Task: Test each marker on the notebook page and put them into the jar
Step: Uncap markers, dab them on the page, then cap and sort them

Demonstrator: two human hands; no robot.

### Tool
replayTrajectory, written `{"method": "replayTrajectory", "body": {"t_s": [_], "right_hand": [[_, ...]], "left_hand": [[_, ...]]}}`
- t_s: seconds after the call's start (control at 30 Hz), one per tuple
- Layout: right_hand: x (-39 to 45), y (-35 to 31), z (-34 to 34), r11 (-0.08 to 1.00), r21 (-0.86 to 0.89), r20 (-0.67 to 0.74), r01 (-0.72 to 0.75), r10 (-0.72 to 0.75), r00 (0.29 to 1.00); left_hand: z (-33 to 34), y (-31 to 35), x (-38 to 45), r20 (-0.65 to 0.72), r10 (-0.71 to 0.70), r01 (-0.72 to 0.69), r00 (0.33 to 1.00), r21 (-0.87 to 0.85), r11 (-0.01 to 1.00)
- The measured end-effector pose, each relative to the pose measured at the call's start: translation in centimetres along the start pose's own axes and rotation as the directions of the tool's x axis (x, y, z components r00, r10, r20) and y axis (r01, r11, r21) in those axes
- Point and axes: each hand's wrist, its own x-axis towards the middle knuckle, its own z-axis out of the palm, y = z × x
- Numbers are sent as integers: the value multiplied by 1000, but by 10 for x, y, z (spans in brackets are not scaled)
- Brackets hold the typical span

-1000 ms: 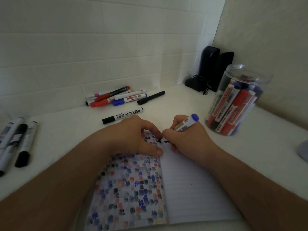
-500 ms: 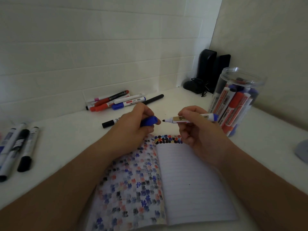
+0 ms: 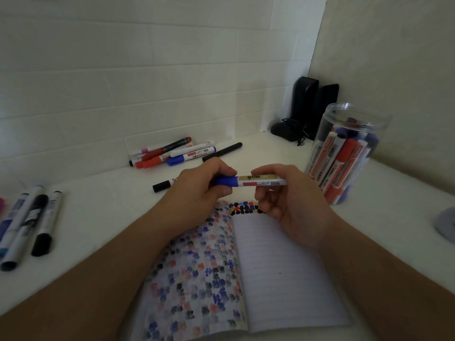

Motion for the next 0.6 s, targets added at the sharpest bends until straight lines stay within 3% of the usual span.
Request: {"method": "replayTrajectory", "body": {"t_s": [0.3,0.5,0.6], "right_hand": [[-4,-1,9,989,144,-71,-31,41,997],[-7,-4,14,991,129,-69,-49,58,996],[-9,-3,16,997,56,-60,-51,54,997]], "left_hand": [[0,4,2,-45,29,-26,999,65,998],[0,5,-1,-71,39,-30,997,127,992],[1,10,-4,-21,9,-5,1000,183,983]]}}
